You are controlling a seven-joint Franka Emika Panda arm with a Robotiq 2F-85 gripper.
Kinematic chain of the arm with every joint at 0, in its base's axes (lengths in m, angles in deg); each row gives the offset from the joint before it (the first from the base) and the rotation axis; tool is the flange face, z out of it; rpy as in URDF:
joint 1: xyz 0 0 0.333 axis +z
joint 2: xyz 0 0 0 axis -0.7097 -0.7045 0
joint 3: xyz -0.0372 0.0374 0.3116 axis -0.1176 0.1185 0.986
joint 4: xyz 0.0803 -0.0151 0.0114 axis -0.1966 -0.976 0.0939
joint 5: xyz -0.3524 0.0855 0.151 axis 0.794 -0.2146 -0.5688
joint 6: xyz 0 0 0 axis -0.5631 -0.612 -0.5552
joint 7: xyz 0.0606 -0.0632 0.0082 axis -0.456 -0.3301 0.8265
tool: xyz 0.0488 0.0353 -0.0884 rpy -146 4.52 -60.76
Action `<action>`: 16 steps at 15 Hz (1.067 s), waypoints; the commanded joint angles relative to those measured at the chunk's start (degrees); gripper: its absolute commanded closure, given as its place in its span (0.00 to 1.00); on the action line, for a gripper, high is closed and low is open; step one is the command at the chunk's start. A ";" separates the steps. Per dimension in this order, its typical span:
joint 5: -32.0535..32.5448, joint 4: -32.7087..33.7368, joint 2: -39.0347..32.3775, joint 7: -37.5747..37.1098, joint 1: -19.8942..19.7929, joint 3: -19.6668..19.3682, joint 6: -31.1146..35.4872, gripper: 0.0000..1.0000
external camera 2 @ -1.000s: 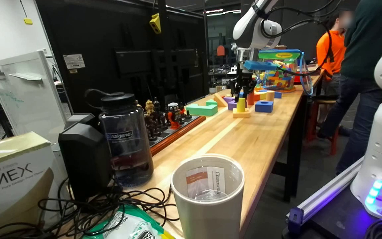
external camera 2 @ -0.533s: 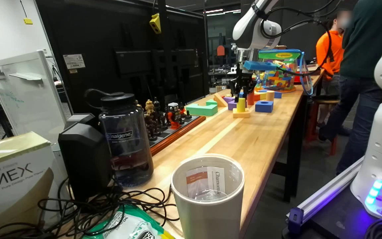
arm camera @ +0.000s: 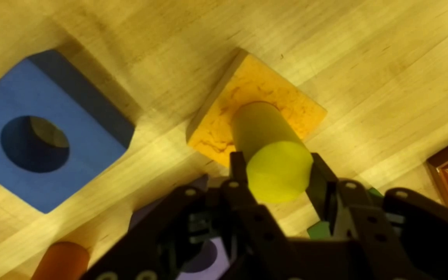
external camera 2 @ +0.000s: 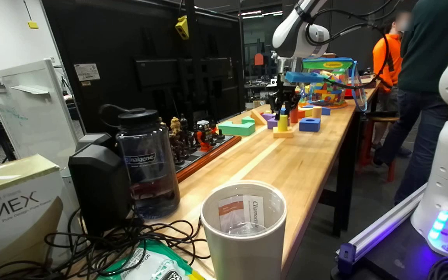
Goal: Put the yellow cylindrical block in the middle of the square object
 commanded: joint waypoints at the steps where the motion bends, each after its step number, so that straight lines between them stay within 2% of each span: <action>1: 2.71 0.05 -0.60 -2.86 -0.12 0.70 0.07 0.32; 6: 5.34 0.05 -1.07 -4.96 -0.09 0.90 -0.17 0.02; 10: 8.10 -0.65 0.49 -7.62 -0.07 1.11 0.00 0.00; 16: 14.76 -3.99 7.79 -15.31 -0.35 2.33 1.71 0.00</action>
